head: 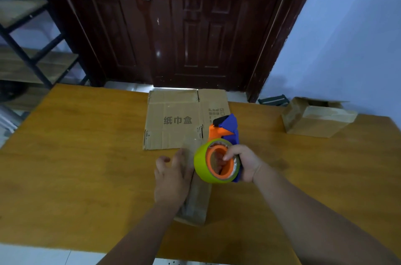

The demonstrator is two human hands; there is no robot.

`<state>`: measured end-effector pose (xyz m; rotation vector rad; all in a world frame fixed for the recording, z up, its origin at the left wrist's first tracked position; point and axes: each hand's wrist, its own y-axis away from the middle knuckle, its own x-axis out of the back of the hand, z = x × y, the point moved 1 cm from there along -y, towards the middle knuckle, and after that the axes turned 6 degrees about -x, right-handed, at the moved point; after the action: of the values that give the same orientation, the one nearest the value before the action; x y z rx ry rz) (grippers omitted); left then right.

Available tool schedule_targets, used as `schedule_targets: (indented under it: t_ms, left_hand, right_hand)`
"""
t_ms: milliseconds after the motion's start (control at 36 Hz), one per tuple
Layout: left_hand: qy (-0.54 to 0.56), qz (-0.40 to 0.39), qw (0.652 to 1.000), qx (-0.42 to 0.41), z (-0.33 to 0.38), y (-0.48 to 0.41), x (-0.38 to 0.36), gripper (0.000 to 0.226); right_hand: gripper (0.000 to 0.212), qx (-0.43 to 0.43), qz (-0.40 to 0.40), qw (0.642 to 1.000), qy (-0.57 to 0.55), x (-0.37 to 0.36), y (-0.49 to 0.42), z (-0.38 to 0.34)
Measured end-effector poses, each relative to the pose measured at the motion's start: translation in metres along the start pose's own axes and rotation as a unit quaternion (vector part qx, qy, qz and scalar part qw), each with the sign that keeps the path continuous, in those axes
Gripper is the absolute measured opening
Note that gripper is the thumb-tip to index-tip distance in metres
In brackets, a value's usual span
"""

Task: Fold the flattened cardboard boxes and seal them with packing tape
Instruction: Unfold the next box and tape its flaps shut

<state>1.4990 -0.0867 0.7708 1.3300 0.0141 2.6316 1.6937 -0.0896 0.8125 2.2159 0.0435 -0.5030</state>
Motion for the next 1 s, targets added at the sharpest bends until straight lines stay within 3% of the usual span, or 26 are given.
schedule_targets:
  t_ms: [111, 222, 306, 389, 472, 611, 750, 833, 1000]
  left_hand:
    - [0.138, 0.065, 0.986, 0.070, -0.002, -0.003, -0.004, 0.046]
    - [0.241, 0.097, 0.958, 0.124, 0.002, 0.001, -0.005, 0.033]
    - [0.241, 0.137, 0.955, 0.104, 0.005, 0.009, -0.004, 0.021]
    - [0.205, 0.112, 0.962, 0.145, 0.014, 0.012, -0.004, 0.045]
    - [0.230, 0.095, 0.943, 0.220, 0.019, 0.009, -0.001, 0.060]
    - [0.353, 0.049, 0.896, 0.265, 0.018, 0.003, 0.010, 0.072]
    - [0.460, -0.001, 0.826, 0.325, 0.019, -0.004, 0.024, 0.063]
    - [0.546, -0.029, 0.758, 0.356, 0.022, -0.007, 0.030, 0.052]
    - [0.593, -0.045, 0.711, 0.377, 0.023, -0.010, 0.038, 0.016]
  right_hand:
    - [0.022, 0.024, 0.049, 0.998, 0.013, -0.006, -0.009, 0.005]
    - [0.024, 0.076, 0.053, 0.994, 0.057, -0.004, -0.011, 0.002]
    - [0.030, 0.093, 0.033, 0.988, 0.121, -0.004, -0.012, -0.002]
    - [0.049, 0.104, 0.031, 0.979, 0.174, -0.005, -0.015, -0.005]
    - [0.055, 0.099, 0.046, 0.971, 0.215, -0.005, -0.016, -0.008]
    - [0.066, 0.116, 0.069, 0.948, 0.288, -0.008, -0.014, -0.008]
    - [0.085, 0.157, 0.056, 0.924, 0.344, -0.016, -0.008, -0.010]
    - [0.096, 0.149, 0.070, 0.904, 0.395, -0.020, -0.003, -0.013]
    - [0.090, 0.163, 0.048, 0.894, 0.415, -0.030, -0.002, -0.016]
